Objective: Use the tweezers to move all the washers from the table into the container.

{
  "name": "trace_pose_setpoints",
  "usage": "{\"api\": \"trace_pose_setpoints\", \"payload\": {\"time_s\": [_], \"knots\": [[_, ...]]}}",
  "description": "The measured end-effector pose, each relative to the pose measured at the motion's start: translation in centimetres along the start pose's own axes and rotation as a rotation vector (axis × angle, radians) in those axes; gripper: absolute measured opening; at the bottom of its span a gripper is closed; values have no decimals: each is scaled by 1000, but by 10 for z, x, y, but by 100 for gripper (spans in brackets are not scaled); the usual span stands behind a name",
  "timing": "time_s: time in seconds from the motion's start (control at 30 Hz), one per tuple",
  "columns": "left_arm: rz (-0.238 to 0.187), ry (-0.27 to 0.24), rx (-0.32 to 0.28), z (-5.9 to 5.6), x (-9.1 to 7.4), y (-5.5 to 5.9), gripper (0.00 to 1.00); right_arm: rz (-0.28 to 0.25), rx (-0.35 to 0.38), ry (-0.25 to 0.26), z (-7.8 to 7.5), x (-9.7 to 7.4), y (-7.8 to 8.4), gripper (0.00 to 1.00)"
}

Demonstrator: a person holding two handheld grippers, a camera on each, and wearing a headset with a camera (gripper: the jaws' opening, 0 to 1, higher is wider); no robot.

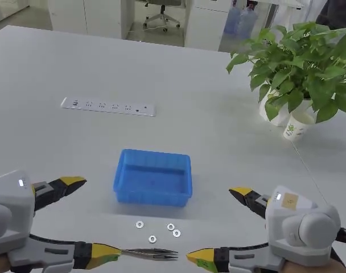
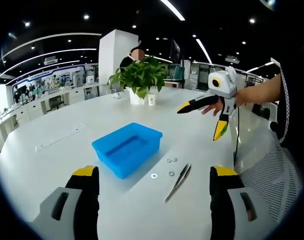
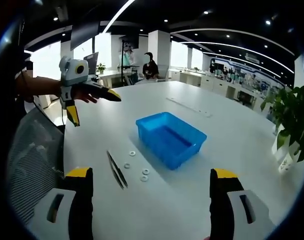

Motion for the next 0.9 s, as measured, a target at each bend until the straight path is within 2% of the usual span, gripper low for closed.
{"api": "trace_pose_setpoints", "payload": {"time_s": [0.27, 0.67, 0.9], "knots": [[11, 11, 13, -1, 1, 0, 96, 3, -8, -2, -1, 0, 0, 98], [61, 38, 52, -3, 3, 6, 91, 22, -48, -27, -1, 2, 3, 95], [105, 62, 71, -4, 5, 13, 87, 41, -68, -51, 2, 5, 5, 93]]}}
Point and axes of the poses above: the centre of the closed fingertips' face, and the gripper's own axes: x roughly forward along the fingers, z roughly to its left, y roughly out of its underside, the point moved 3 cm from there along -x, roughly backward along the fingers, and after that the axes turned 7 degrees about y, right-handed, at the moved point
